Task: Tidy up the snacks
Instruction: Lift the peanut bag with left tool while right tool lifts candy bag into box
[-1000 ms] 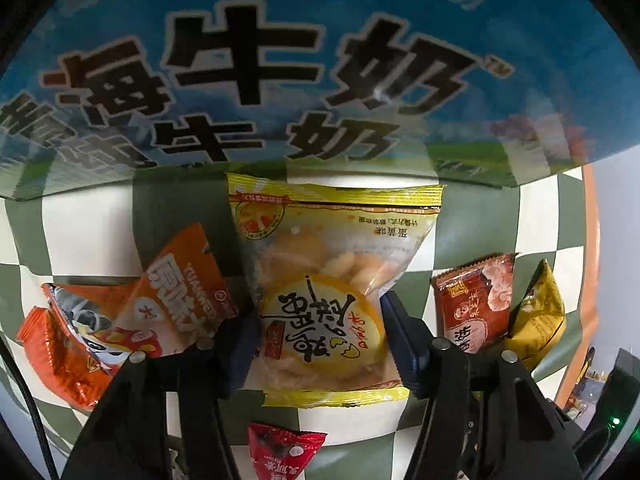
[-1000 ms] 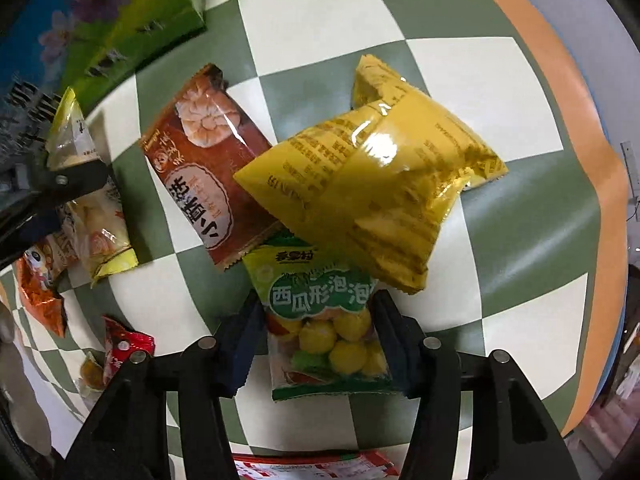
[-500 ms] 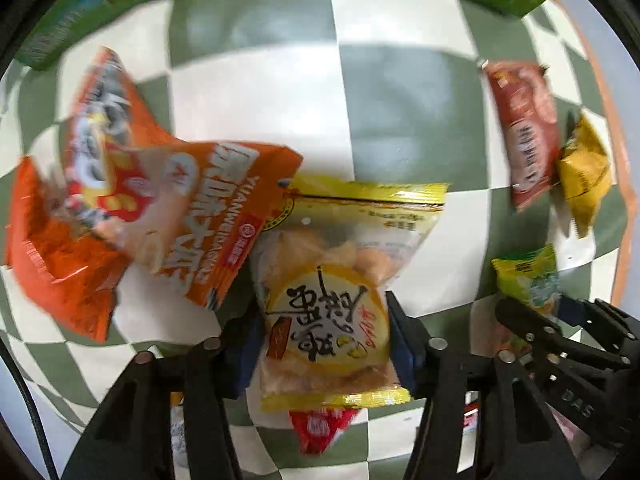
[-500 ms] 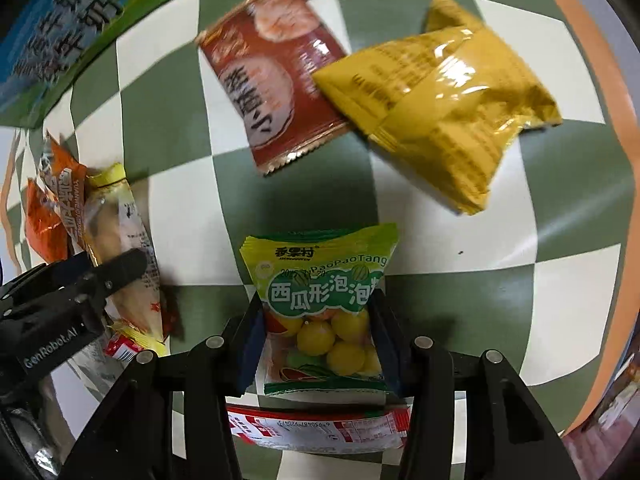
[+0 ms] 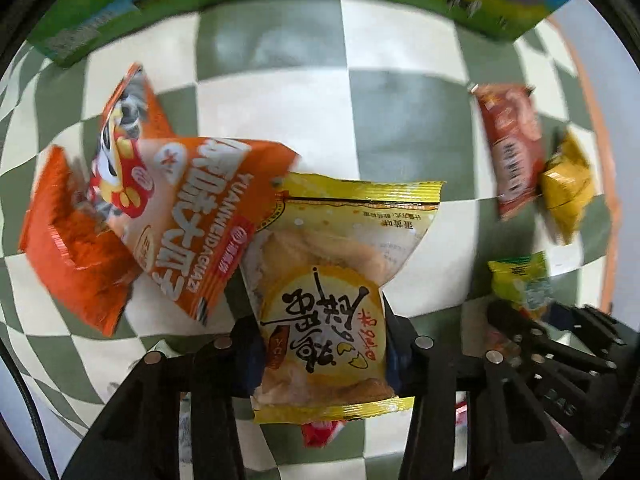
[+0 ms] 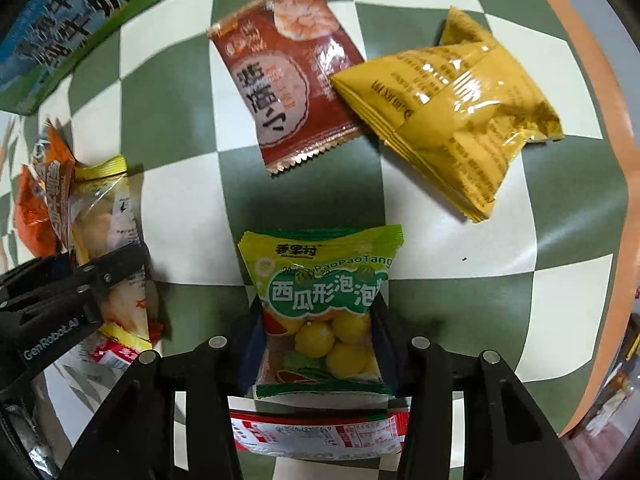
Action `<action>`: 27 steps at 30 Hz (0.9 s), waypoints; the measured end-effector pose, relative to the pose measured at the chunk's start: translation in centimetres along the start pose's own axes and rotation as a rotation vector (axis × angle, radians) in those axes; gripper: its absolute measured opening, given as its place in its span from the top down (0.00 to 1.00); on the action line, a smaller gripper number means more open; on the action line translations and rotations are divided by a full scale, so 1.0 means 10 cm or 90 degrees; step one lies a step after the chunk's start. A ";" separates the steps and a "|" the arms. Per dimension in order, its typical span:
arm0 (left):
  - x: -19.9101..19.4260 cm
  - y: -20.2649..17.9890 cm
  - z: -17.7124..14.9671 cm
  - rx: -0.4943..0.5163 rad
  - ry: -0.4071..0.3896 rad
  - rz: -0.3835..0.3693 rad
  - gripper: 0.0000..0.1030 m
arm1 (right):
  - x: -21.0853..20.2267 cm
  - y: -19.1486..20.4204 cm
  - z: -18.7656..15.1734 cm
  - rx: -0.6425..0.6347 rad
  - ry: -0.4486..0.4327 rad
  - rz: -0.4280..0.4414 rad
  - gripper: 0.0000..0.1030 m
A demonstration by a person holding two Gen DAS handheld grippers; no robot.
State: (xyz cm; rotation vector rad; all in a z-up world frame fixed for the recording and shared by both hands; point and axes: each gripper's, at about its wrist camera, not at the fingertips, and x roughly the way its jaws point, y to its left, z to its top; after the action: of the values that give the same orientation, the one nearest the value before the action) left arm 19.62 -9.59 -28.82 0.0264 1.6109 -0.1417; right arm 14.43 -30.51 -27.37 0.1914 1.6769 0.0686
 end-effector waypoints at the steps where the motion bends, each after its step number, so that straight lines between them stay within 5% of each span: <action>1: -0.11 0.02 -0.01 -0.003 -0.013 -0.005 0.58 | -0.04 -0.04 0.00 0.002 -0.002 0.009 0.52; 10: -1.22 0.16 0.03 -0.034 -0.130 -0.079 0.58 | -0.82 -0.03 0.13 0.000 -0.055 0.111 0.53; 18: -2.21 0.58 0.72 -0.045 -0.241 -0.094 0.58 | -1.99 0.26 0.73 -0.044 -0.193 0.211 0.53; 21: -2.29 0.73 1.19 -0.061 -0.234 -0.069 0.58 | -2.23 0.52 0.99 -0.071 -0.236 0.229 0.53; 27: -1.90 1.14 1.97 -0.107 -0.134 -0.051 0.58 | -2.22 1.16 1.76 -0.107 -0.252 0.211 0.53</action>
State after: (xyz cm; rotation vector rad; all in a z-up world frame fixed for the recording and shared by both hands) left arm 41.30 0.92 -11.52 -0.1775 1.4090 -0.0677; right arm 35.13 -23.96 -5.81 0.3312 1.2263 0.3949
